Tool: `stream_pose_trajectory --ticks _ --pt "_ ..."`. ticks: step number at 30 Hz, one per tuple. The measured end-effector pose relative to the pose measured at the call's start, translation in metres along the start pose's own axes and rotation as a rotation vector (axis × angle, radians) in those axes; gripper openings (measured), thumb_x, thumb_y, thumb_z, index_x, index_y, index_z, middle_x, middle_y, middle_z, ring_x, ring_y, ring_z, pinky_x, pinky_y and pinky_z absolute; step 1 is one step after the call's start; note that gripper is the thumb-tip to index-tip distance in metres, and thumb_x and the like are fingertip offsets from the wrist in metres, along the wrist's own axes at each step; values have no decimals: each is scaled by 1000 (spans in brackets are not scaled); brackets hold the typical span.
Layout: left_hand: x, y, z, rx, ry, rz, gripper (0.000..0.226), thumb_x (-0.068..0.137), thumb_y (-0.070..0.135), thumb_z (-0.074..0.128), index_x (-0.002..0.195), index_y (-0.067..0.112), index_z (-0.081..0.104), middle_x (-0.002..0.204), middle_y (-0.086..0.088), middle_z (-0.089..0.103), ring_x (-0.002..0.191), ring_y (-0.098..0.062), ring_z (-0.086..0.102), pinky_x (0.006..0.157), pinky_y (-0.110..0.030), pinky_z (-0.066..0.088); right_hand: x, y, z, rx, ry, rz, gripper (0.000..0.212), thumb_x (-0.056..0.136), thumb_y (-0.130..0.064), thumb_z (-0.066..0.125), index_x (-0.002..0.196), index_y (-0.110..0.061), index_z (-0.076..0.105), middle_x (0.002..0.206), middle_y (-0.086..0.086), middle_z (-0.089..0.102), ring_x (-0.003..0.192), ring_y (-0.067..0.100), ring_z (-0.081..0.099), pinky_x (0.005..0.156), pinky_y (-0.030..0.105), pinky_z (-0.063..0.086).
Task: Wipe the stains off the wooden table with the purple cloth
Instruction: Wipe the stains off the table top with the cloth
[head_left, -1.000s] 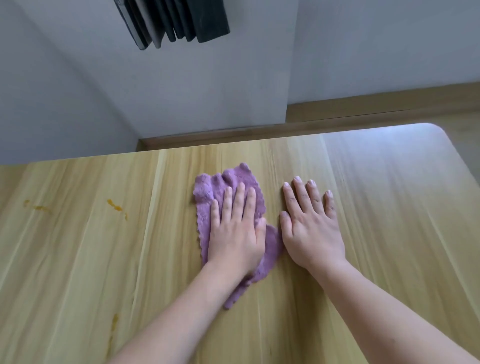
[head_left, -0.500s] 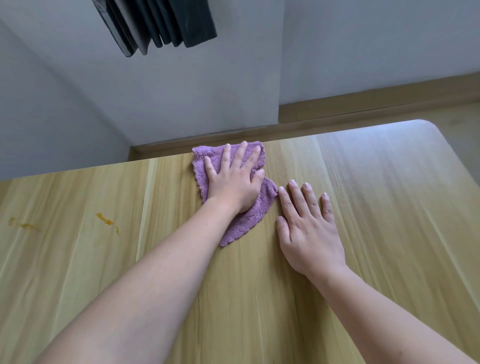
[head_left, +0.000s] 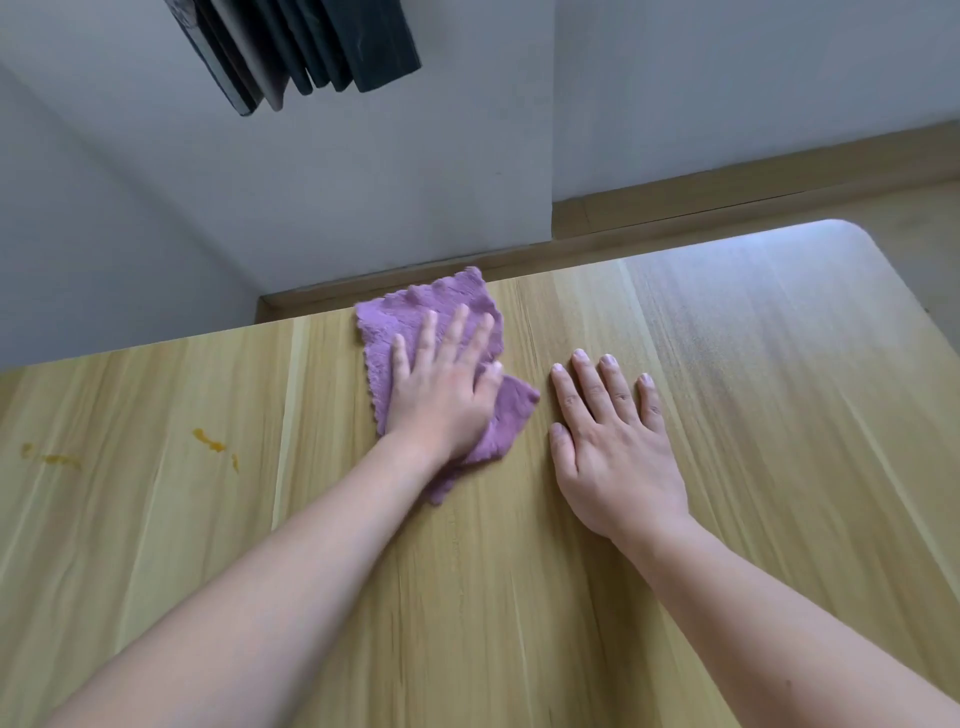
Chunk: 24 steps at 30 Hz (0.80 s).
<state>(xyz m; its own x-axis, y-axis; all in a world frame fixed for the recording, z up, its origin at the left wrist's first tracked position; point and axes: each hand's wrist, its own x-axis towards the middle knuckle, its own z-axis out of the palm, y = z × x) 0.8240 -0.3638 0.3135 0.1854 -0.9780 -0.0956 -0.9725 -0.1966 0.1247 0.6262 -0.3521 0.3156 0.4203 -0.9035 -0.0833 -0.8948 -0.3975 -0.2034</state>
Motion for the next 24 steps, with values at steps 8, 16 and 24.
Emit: stream_pose_trajectory --ticks 8,16,24 --pt "-29 -36 0 -59 52 -425 62 98 56 18 155 37 4 164 7 -6 150 -18 -13 118 -55 -10 0 0 1 6 -2 -2 63 95 -44 6 155 -28 3 163 -7 -6 148 16 -14 119 45 -10" --pt "-40 -31 5 -11 44 -347 64 95 58 12 154 37 -4 164 5 -11 149 -23 -15 117 -58 -8 3 0 -3 11 22 -7 64 93 -41 18 154 -23 19 162 0 16 149 23 2 119 48 -2" --pt "-41 -32 4 8 35 -300 63 95 56 9 154 37 -4 164 7 -8 150 -24 -12 116 -59 -9 30 -54 5 151 118 201 46 98 -33 26 140 -16 35 153 3 26 147 26 9 119 48 -3"
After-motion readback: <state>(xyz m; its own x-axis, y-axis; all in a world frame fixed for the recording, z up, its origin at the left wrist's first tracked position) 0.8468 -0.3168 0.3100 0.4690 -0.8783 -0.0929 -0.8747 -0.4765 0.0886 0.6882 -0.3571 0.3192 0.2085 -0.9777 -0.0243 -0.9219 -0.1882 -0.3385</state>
